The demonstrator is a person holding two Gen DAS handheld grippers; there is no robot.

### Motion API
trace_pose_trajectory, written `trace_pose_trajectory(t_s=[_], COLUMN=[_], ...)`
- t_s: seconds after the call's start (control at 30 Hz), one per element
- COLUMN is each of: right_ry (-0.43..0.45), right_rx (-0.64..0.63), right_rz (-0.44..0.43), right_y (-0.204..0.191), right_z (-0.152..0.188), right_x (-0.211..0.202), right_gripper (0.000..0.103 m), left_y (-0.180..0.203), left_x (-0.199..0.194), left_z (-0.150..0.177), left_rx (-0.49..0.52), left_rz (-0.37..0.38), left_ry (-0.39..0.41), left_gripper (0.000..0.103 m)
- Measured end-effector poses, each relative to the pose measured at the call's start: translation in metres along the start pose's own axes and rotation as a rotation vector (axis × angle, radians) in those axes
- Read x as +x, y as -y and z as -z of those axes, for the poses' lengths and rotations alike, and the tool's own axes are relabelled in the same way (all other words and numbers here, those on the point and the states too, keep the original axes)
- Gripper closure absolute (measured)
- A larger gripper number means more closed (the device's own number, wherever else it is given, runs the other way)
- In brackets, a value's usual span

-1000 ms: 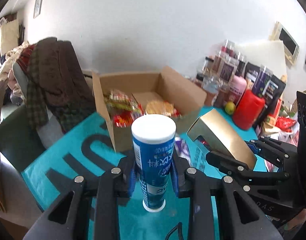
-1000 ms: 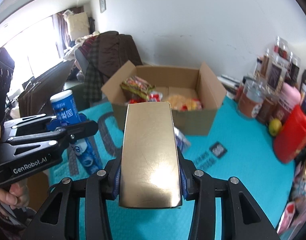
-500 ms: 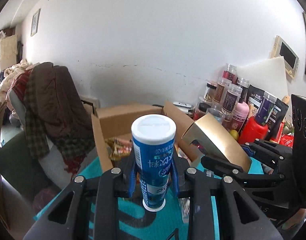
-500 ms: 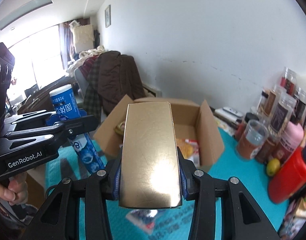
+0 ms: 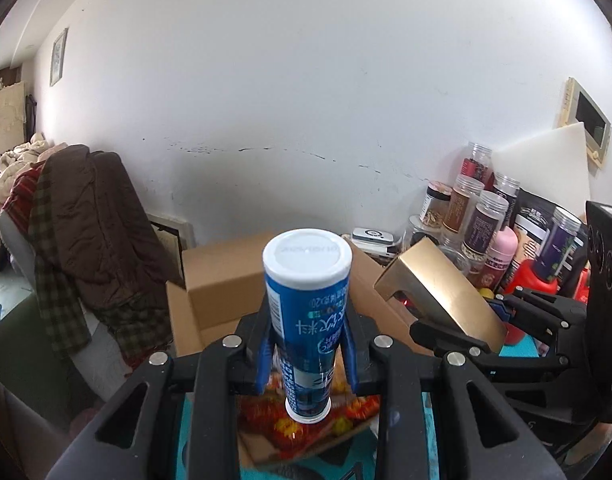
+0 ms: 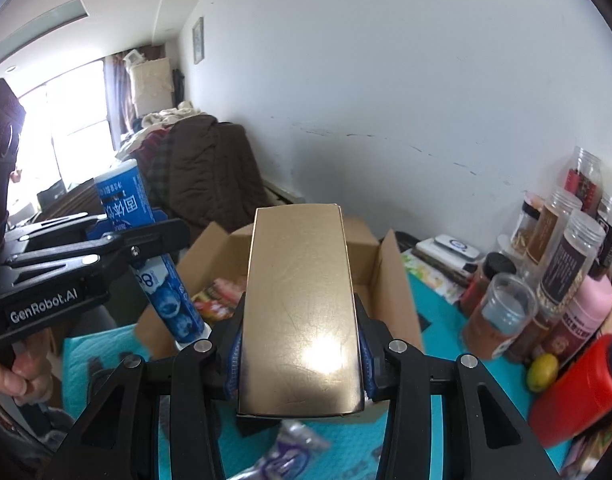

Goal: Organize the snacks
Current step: 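Lift the tube upright with the left gripper while the right carries the gold box to the box, then lower the tube into the box with the left gripper while the right drops the gold box in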

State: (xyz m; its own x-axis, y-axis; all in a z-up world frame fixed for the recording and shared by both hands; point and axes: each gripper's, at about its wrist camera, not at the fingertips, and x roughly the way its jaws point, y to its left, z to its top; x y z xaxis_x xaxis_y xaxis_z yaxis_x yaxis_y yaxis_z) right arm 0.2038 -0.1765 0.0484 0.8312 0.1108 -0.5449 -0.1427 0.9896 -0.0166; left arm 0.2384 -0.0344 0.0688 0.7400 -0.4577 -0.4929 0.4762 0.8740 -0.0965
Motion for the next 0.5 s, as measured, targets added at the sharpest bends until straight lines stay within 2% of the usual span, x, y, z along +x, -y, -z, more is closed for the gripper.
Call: trace_pose_trajectory(t_s=[0.17, 0.5], right_ry=[-0.023, -0.075], right_rx=[0.012, 0.061], right_rz=[0.011, -0.002], right_y=[0.015, 0.043], right_z=[-0.006, -0.014], right_x=[0.025, 0.084], right_gripper=[0.059, 0.059], left_y=[0.000, -0.017], left_x=[0.033, 0.095], left_z=[-0.014, -0.026], left_rx=[0.009, -0.014], left_rz=[0.000, -0.052], left_ry=[-0.004, -0.038], left_gripper=[0.075, 0.075])
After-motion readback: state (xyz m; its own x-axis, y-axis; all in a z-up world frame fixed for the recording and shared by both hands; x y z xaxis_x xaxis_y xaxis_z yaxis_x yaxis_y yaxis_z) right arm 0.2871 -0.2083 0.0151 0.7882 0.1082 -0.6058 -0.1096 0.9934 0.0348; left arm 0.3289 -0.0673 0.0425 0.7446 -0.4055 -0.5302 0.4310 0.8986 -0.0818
